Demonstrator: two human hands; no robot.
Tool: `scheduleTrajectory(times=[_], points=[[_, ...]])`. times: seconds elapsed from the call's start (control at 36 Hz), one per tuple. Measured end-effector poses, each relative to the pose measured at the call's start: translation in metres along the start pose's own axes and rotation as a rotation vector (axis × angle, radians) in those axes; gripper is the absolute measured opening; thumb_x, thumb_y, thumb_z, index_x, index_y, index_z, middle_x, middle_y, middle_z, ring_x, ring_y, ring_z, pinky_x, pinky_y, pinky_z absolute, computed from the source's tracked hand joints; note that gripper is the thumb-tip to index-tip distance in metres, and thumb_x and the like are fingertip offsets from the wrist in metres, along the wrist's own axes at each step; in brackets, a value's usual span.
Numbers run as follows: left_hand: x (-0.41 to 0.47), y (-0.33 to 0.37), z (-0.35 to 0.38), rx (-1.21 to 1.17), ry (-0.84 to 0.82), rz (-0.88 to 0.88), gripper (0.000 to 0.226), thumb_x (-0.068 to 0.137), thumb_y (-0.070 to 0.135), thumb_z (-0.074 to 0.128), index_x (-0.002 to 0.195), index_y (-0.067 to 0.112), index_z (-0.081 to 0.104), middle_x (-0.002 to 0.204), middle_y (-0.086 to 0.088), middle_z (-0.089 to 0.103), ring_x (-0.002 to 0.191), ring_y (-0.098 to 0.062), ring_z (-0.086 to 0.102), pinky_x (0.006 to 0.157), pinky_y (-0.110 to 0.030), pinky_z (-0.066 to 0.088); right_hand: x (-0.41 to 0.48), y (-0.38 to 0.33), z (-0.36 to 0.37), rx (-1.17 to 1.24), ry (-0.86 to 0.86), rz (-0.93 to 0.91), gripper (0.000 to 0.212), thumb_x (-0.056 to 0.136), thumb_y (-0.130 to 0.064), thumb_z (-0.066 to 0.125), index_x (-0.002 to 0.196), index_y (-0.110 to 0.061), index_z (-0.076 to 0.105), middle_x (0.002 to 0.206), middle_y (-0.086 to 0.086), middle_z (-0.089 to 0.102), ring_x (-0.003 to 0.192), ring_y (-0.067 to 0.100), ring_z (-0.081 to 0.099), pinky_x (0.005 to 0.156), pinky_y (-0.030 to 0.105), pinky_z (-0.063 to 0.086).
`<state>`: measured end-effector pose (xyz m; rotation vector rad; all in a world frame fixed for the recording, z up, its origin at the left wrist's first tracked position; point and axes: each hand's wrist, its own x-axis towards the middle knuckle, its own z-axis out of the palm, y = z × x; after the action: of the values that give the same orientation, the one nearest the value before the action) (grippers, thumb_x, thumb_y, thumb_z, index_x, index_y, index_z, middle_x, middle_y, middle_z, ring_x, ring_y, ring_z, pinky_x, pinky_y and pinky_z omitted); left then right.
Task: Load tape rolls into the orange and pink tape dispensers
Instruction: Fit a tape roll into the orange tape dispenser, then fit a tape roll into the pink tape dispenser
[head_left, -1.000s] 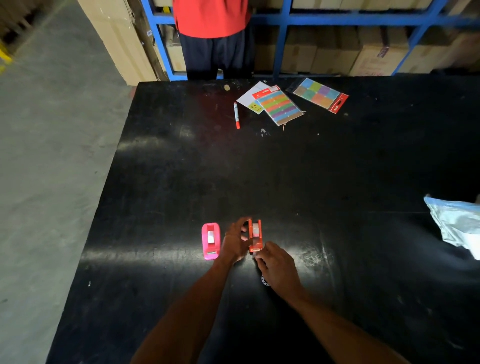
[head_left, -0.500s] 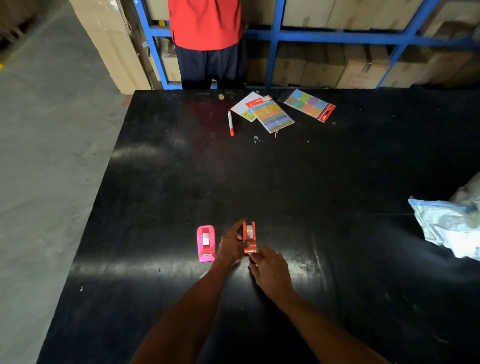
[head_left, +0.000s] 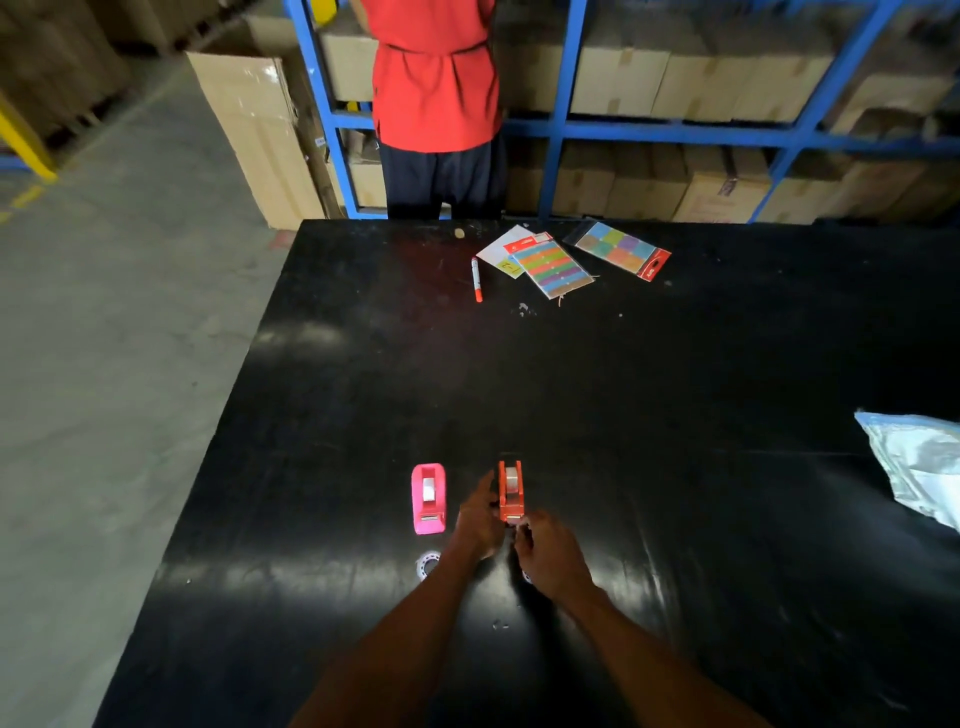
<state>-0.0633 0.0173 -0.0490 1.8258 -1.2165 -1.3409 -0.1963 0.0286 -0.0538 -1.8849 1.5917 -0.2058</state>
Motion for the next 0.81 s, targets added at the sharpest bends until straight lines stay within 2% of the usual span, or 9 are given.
scheduleTrajectory(times=[0.11, 0.22, 0.28, 0.33, 0.42, 0.47, 0.56, 0.67, 0.81], points=[[-0.005, 0.000, -0.005, 0.024, -0.010, 0.010, 0.074, 0.080, 0.022, 0.063, 0.147, 0.018, 0.033, 0.130, -0.009, 0.064, 0.119, -0.024, 0.061, 0.105, -0.038, 0.047, -0.006, -0.005, -0.002, 0.010, 0.025, -0.012, 0.016, 0.097, -0.018, 0.049, 0.099, -0.020, 0.065, 0.095, -0.001, 0.062, 0.087, 0.015, 0.060, 0.077, 0.021, 0.042], [-0.008, 0.003, -0.014, 0.015, -0.019, -0.010, 0.066, 0.089, 0.005, 0.060, 0.147, 0.012, 0.031, 0.129, -0.015, 0.063, 0.118, -0.031, 0.061, 0.105, -0.042, 0.046, -0.007, -0.008, -0.004, -0.046, 0.103, 0.003, 0.013, 0.094, -0.016, 0.051, 0.098, -0.018, 0.063, 0.100, 0.003, 0.063, 0.090, 0.021, 0.063, 0.076, 0.027, 0.045], [-0.010, 0.007, -0.022, -0.053, -0.028, -0.042, 0.061, 0.088, -0.004, 0.056, 0.144, 0.007, 0.036, 0.127, -0.021, 0.062, 0.118, -0.039, 0.060, 0.103, -0.048, 0.047, -0.005, -0.012, -0.004, -0.110, 0.138, -0.009, 0.014, 0.094, -0.021, 0.051, 0.099, -0.018, 0.063, 0.101, 0.004, 0.064, 0.093, 0.024, 0.064, 0.084, 0.037, 0.050], [-0.012, 0.007, -0.035, -0.046, -0.034, -0.074, 0.056, 0.088, -0.003, 0.054, 0.141, 0.010, 0.043, 0.127, -0.014, 0.059, 0.116, -0.035, 0.060, 0.100, -0.043, 0.049, -0.004, -0.020, -0.004, -0.191, 0.166, -0.018, 0.019, 0.092, -0.024, 0.052, 0.104, -0.019, 0.065, 0.104, 0.003, 0.065, 0.099, 0.026, 0.063, 0.091, 0.042, 0.047], [-0.018, 0.000, -0.057, -0.048, -0.025, -0.037, 0.050, 0.084, -0.008, 0.052, 0.132, 0.008, 0.051, 0.116, -0.015, 0.058, 0.087, -0.023, 0.063, 0.072, -0.033, 0.055, 0.001, -0.035, -0.002, -0.281, 0.213, -0.024, 0.020, 0.085, -0.023, 0.057, 0.101, -0.018, 0.067, 0.100, 0.005, 0.065, 0.097, 0.029, 0.062, 0.085, 0.045, 0.046], [-0.017, -0.009, -0.070, 0.009, -0.002, 0.009, 0.044, 0.084, -0.015, 0.045, 0.124, 0.002, 0.054, 0.104, -0.012, 0.057, 0.071, -0.017, 0.060, 0.055, -0.023, 0.048, 0.005, -0.042, 0.001, -0.275, 0.250, -0.043, 0.014, 0.081, -0.019, 0.062, 0.094, -0.016, 0.067, 0.093, 0.007, 0.067, 0.089, 0.032, 0.065, 0.079, 0.044, 0.048], [-0.019, -0.020, -0.094, 0.054, 0.103, 0.029, 0.041, 0.077, 0.004, 0.053, 0.116, 0.008, 0.064, 0.102, -0.003, 0.067, 0.080, -0.013, 0.066, 0.068, -0.015, 0.053, 0.011, -0.057, 0.005, -0.232, 0.256, -0.120, 0.007, 0.080, -0.014, 0.065, 0.086, -0.018, 0.065, 0.090, 0.005, 0.067, 0.087, 0.030, 0.065, 0.078, 0.043, 0.047], [-0.035, -0.031, -0.125, 0.063, 0.215, 0.056, 0.053, 0.064, 0.016, 0.057, 0.116, 0.014, 0.064, 0.102, -0.005, 0.069, 0.080, -0.013, 0.061, 0.077, -0.025, 0.049, 0.026, -0.080, 0.014, -0.226, 0.200, -0.261, 0.006, 0.084, -0.015, 0.062, 0.086, -0.020, 0.065, 0.087, 0.003, 0.067, 0.088, 0.027, 0.065, 0.081, 0.041, 0.046], [-0.041, -0.051, -0.147, 0.231, 0.092, 0.032, 0.073, 0.076, 0.000, 0.071, 0.141, 0.011, 0.041, 0.135, -0.015, 0.051, 0.112, -0.030, 0.058, 0.083, -0.025, 0.045, 0.049, -0.103, 0.027, -0.304, 0.014, -0.288, 0.030, 0.092, -0.022, 0.057, 0.121, -0.017, 0.061, 0.114, 0.007, 0.062, 0.109, 0.027, 0.058, 0.092, 0.040, 0.046]])
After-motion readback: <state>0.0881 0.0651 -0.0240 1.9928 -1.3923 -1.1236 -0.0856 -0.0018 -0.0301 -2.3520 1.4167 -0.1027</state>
